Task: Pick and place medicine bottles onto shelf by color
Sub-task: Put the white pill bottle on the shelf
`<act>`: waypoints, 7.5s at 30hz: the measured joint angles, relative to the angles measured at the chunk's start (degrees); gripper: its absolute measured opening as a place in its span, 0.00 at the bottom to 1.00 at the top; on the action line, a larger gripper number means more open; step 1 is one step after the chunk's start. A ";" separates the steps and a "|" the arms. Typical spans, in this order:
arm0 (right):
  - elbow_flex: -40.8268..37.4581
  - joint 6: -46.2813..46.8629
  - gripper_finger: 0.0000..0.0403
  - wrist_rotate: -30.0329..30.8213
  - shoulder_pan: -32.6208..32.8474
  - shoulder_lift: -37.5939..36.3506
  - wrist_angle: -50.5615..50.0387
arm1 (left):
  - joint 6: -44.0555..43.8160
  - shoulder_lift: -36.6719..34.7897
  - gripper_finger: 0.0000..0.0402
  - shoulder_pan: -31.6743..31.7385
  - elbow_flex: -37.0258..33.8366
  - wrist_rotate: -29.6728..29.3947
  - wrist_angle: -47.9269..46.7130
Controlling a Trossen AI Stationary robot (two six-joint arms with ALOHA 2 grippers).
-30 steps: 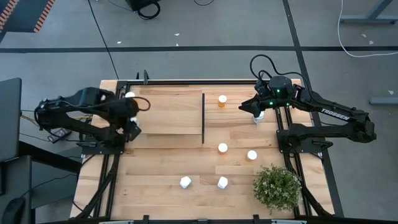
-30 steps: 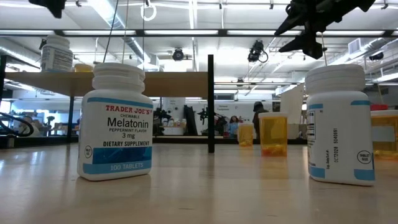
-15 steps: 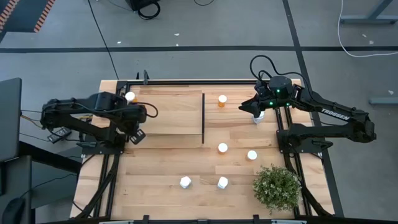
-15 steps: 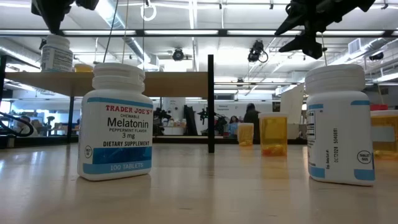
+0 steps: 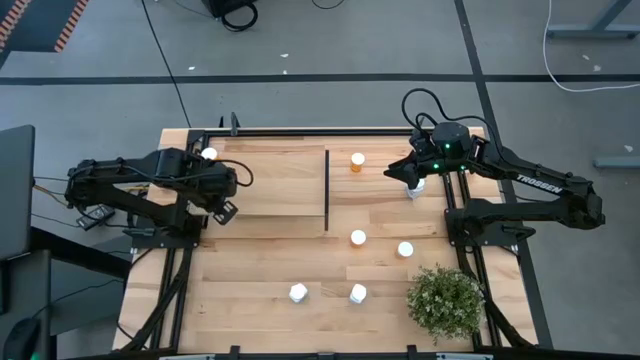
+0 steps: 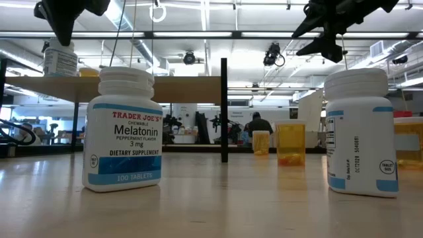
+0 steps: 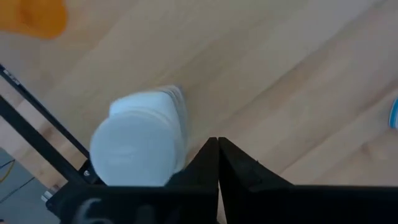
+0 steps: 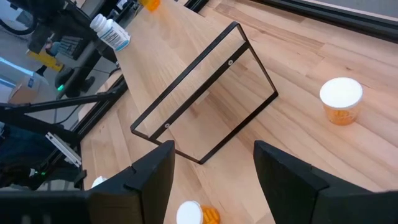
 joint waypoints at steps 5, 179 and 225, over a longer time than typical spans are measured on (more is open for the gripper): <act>0.00 0.69 0.56 0.02 0.01 0.00 0.00 | -0.41 0.00 0.04 1.96 0.00 -0.40 -0.01; 70.20 -22.71 0.77 21.03 47.64 84.96 -13.21 | 40.25 2.14 0.34 -2.97 3.52 -7.61 0.18; 70.18 -26.13 0.77 19.80 47.61 84.94 -13.21 | 33.75 1.36 0.34 -2.38 19.89 -5.78 2.26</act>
